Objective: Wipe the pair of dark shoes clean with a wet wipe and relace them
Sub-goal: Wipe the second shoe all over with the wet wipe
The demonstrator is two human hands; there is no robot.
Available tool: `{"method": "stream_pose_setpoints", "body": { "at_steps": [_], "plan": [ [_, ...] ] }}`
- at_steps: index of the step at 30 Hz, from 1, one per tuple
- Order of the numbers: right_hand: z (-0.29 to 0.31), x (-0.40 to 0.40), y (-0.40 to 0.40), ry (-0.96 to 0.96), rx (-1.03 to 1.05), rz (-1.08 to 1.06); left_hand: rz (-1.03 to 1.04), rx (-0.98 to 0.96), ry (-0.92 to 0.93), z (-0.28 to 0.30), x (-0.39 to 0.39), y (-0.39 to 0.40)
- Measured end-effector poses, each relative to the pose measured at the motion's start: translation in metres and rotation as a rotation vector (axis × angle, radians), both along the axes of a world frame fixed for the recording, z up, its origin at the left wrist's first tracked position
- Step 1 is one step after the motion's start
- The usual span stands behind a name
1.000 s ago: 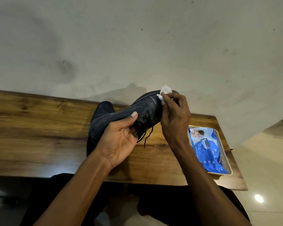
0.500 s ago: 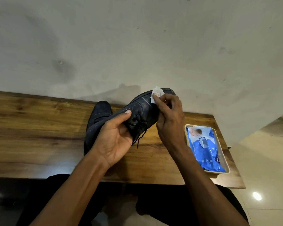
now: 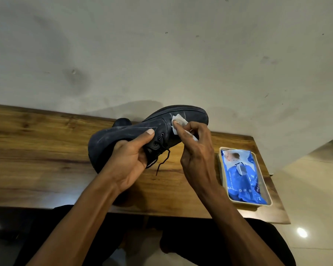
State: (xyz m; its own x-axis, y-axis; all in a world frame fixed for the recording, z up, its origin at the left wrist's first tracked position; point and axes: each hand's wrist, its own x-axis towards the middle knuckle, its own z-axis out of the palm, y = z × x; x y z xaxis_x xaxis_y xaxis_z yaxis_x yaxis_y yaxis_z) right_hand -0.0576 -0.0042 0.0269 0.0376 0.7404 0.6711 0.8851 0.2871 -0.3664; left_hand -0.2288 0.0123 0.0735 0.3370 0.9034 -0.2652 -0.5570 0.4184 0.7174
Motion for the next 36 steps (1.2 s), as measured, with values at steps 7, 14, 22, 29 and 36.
{"method": "stream_pose_setpoints", "body": {
  "at_steps": [7,14,22,29,36],
  "plan": [
    [-0.002,-0.005,0.012,-0.003,0.002,0.019,0.009,0.016,0.088,-0.003,-0.008,0.002],
    [0.008,-0.006,0.016,-0.015,-0.044,0.018,0.031,-0.005,0.163,-0.007,-0.001,-0.003],
    [0.004,-0.007,0.004,0.004,-0.028,0.017,0.068,-0.060,-0.076,0.003,0.003,-0.005],
    [0.002,-0.010,-0.003,-0.005,-0.012,-0.002,0.070,-0.155,-0.193,0.010,0.004,-0.007],
    [-0.006,-0.015,-0.008,0.031,-0.008,0.034,0.112,-0.183,-0.291,0.010,0.003,-0.002]
  ]
}}
